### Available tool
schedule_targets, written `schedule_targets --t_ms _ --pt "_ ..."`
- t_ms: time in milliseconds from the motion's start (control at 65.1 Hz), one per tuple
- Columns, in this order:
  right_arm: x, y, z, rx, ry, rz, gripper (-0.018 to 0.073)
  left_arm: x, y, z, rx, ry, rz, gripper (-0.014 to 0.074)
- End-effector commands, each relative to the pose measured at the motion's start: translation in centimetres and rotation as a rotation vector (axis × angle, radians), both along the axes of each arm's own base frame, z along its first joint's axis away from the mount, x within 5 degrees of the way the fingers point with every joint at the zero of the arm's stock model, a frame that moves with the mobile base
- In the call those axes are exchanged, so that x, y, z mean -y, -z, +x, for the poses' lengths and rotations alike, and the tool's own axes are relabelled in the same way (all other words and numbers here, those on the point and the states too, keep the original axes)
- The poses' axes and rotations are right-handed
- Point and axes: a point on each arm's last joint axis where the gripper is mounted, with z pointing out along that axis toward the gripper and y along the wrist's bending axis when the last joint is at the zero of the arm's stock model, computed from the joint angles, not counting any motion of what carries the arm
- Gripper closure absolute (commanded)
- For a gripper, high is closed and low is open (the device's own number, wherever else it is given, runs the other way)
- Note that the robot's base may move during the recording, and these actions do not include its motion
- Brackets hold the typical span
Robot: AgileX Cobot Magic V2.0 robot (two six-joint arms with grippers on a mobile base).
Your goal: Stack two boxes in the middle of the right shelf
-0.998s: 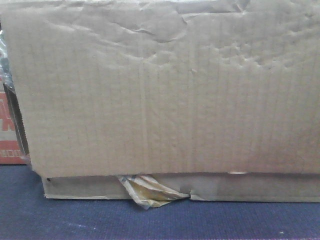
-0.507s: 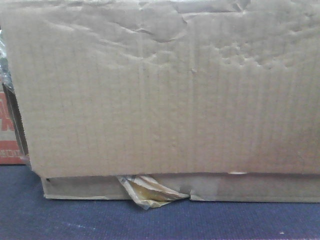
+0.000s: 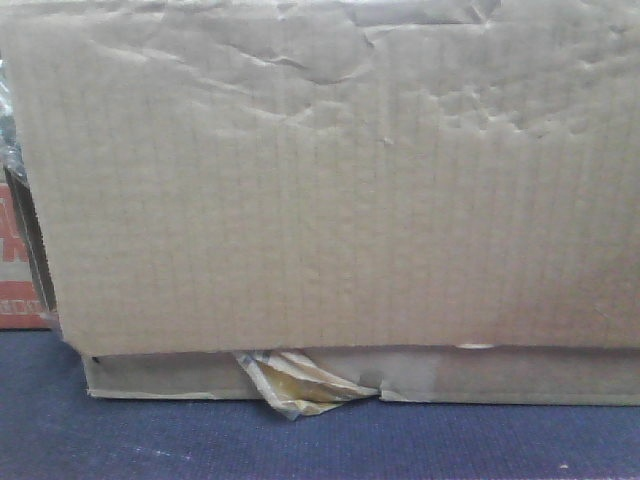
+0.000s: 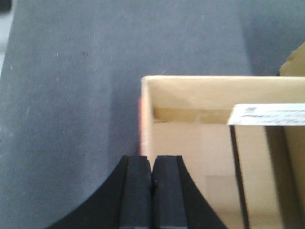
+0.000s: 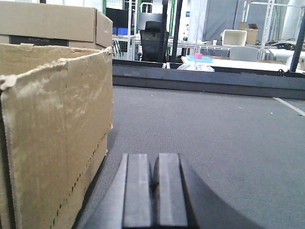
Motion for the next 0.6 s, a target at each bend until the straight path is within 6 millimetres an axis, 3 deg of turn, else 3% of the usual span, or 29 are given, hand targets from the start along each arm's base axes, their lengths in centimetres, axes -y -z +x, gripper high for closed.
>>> schedule_targets --t_ms 0,107,261,322,583 --pt "0.0 -0.2 0.0 0.02 -0.003 0.0 0.072 -0.6 0.5 0.7 -0.019 0.012 -0.022 0.0706" --pt "0.0 -0.2 0.0 0.02 -0.003 0.0 0.072 -0.5 1.2 1.4 -0.044 0.022 -0.031 0.0627" --pt "0.0 -0.2 0.0 0.02 -0.003 0.0 0.072 0.8 1.8 2.4 -0.048 0.07 -0.029 0.0308" --pt "0.0 -0.2 0.0 0.02 -0.003 0.0 0.072 1.1 2.2 2.9 -0.05 0.083 -0.024 0.0237" --pt "0.0 -0.2 0.0 0.02 -0.003 0.0 0.072 0.5 5.2 5.0 -0.145 0.062 -0.027 0.0331"
